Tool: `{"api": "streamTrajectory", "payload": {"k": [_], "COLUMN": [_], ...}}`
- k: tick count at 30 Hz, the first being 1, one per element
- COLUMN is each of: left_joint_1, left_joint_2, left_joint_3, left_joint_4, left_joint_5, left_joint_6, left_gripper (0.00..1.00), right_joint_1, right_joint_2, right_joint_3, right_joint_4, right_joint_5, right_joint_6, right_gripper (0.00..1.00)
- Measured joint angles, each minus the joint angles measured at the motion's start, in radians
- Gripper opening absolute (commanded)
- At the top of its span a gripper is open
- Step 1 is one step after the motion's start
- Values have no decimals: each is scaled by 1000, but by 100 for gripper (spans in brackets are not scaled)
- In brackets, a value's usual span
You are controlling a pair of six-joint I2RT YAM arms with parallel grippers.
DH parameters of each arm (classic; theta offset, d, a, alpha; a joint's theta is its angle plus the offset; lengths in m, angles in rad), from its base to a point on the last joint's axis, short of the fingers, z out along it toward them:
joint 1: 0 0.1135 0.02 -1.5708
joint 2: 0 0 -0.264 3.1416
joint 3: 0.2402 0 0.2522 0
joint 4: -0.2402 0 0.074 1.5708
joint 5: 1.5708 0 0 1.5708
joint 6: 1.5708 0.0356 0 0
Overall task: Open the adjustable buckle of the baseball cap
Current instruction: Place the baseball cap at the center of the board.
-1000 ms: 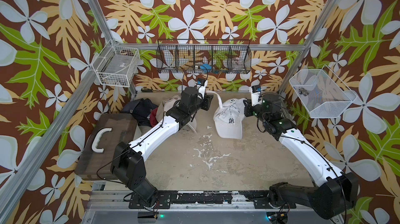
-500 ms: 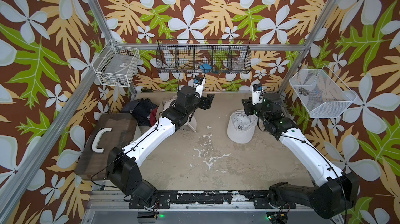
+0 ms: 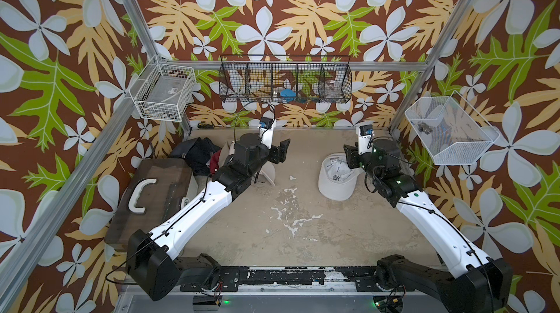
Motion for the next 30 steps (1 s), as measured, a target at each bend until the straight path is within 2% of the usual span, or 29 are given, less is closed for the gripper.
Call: {"api": "streamTrajectory", "payload": {"k": [5, 9, 15, 16, 17, 22, 30], "left_joint_1": [18, 71, 164, 178, 190, 220, 299], "left_joint_2": [-119, -183, -214, -213, -211, -167, -26], "left_joint_3": [-195, -335, -506, -525, -545, -633, -653], "left_joint_4": [70, 128, 186, 194, 208, 299, 381], "left_joint_5": [-140, -272, -400, -421, -444, -491, -479], "left_joint_6": [0, -9, -12, -12, -11, 51, 74], "left_gripper": [90, 91, 97, 99, 100, 100, 100], "right_joint_1": [-8, -42, -60, -60, -61, -63, -63], "right_joint_2": [-57, -91, -159, -159, -155, -109, -76], "right_joint_3": [-101, -208, -453, -488, -519, -649, -741], "right_joint_4": [30, 63, 189, 207, 228, 340, 506], "right_joint_5": [58, 109, 222, 244, 264, 295, 325], "right_joint_6": [-5, -7, 3, 6, 16, 40, 26], "right_gripper": [57, 58, 71, 80, 99, 100, 100]}}
